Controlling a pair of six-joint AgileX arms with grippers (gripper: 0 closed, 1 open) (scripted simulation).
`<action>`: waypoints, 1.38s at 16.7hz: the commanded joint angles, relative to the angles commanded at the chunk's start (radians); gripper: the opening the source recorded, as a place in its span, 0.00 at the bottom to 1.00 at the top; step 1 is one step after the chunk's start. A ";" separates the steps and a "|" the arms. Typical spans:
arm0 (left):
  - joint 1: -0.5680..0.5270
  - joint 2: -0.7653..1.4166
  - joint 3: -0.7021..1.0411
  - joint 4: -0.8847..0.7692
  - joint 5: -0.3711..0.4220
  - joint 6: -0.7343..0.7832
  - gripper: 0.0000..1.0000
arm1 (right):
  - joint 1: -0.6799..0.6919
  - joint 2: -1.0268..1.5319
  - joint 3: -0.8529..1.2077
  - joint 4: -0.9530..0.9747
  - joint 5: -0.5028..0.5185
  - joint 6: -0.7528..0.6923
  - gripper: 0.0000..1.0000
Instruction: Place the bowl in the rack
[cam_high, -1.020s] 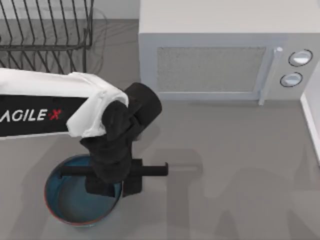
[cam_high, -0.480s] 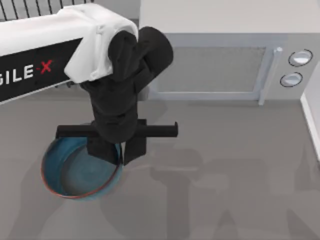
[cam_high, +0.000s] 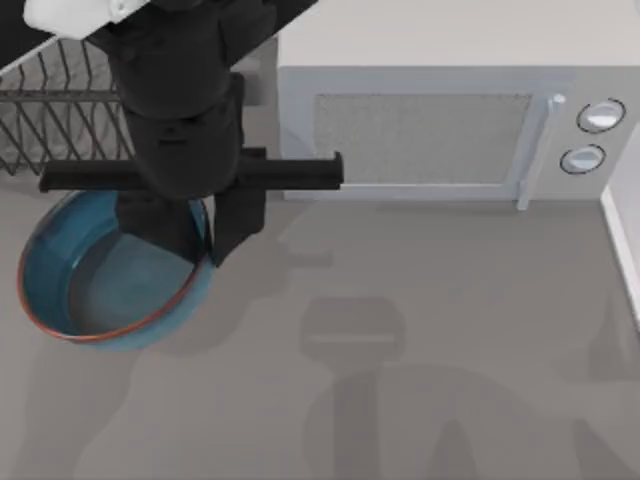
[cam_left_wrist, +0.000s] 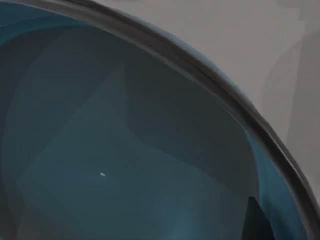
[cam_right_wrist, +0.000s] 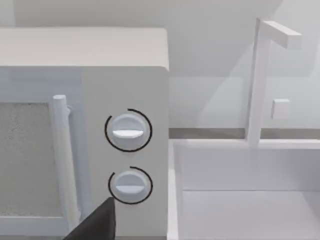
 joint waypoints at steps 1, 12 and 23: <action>0.000 -0.001 0.003 -0.003 0.000 0.000 0.00 | 0.000 0.000 0.000 0.000 0.000 0.000 1.00; 0.200 -0.185 -0.130 0.285 0.047 0.152 0.00 | 0.000 0.000 0.000 0.000 0.000 0.000 1.00; 0.765 -0.725 -0.572 1.232 0.178 0.603 0.00 | 0.000 0.000 0.000 0.000 0.000 0.000 1.00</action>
